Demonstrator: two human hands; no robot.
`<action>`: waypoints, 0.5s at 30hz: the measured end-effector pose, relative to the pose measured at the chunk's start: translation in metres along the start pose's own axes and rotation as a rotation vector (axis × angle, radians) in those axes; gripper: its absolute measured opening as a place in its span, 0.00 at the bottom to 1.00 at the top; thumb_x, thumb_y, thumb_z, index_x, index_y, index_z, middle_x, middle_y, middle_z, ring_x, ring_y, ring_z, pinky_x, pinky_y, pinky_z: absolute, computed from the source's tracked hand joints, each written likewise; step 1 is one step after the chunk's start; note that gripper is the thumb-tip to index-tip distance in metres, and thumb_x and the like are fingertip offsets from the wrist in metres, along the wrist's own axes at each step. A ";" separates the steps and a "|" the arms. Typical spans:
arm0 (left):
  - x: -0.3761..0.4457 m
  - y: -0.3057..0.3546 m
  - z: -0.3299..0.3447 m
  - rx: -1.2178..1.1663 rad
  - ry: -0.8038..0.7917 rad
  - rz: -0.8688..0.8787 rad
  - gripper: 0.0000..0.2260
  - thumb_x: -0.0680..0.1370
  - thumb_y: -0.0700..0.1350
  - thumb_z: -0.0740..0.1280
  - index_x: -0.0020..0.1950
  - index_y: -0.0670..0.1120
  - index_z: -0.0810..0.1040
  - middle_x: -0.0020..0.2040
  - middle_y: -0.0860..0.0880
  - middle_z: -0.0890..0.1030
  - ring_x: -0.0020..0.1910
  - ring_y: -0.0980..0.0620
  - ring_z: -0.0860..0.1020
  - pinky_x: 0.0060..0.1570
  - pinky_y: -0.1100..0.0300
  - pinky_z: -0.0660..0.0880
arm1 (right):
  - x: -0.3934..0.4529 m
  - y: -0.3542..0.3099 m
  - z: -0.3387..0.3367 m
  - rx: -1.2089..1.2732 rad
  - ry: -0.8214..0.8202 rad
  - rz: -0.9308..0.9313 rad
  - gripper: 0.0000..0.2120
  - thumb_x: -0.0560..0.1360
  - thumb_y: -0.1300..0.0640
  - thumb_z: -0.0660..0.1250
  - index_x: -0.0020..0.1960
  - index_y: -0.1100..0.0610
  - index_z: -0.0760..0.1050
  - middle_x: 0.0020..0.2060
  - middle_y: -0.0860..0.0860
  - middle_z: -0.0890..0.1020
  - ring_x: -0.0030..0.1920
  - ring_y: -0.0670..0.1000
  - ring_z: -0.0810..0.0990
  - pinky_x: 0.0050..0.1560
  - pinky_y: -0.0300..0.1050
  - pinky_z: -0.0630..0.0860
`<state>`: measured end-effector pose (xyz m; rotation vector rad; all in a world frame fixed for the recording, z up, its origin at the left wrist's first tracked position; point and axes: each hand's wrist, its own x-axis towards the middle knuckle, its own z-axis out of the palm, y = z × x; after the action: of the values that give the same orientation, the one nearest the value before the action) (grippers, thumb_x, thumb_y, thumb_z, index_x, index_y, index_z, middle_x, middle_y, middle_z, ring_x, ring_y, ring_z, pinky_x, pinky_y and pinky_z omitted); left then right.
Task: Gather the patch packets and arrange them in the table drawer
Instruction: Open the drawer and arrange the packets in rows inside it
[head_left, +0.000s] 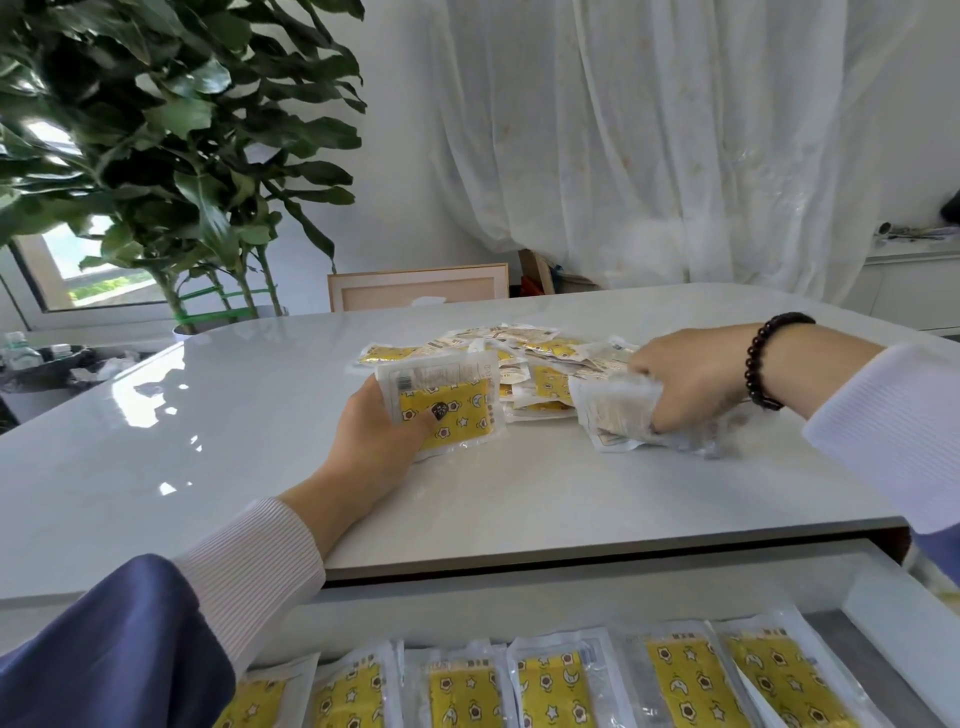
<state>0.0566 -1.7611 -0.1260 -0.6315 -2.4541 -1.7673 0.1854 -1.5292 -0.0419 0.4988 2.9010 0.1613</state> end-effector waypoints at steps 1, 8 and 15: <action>0.000 0.000 0.000 0.000 -0.001 -0.006 0.15 0.75 0.38 0.70 0.59 0.51 0.76 0.50 0.53 0.83 0.51 0.51 0.82 0.57 0.49 0.78 | 0.002 -0.002 0.004 -0.020 -0.029 -0.004 0.13 0.71 0.50 0.68 0.51 0.56 0.74 0.47 0.51 0.78 0.48 0.52 0.78 0.43 0.43 0.76; 0.002 -0.003 0.000 0.005 -0.010 -0.012 0.15 0.75 0.40 0.71 0.60 0.49 0.76 0.50 0.52 0.83 0.50 0.52 0.82 0.54 0.52 0.79 | -0.004 0.003 0.004 0.315 0.259 -0.181 0.10 0.71 0.61 0.65 0.51 0.55 0.72 0.40 0.50 0.77 0.41 0.51 0.76 0.33 0.39 0.71; 0.002 -0.003 -0.001 -0.013 -0.008 -0.030 0.15 0.74 0.40 0.72 0.58 0.49 0.76 0.47 0.53 0.83 0.47 0.53 0.82 0.50 0.53 0.80 | 0.001 -0.004 0.040 0.535 0.333 -0.211 0.13 0.74 0.59 0.66 0.56 0.55 0.67 0.49 0.52 0.78 0.49 0.53 0.77 0.49 0.47 0.75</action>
<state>0.0531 -1.7618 -0.1281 -0.6077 -2.4723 -1.7961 0.1920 -1.5293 -0.0817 0.2509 3.2864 -0.6356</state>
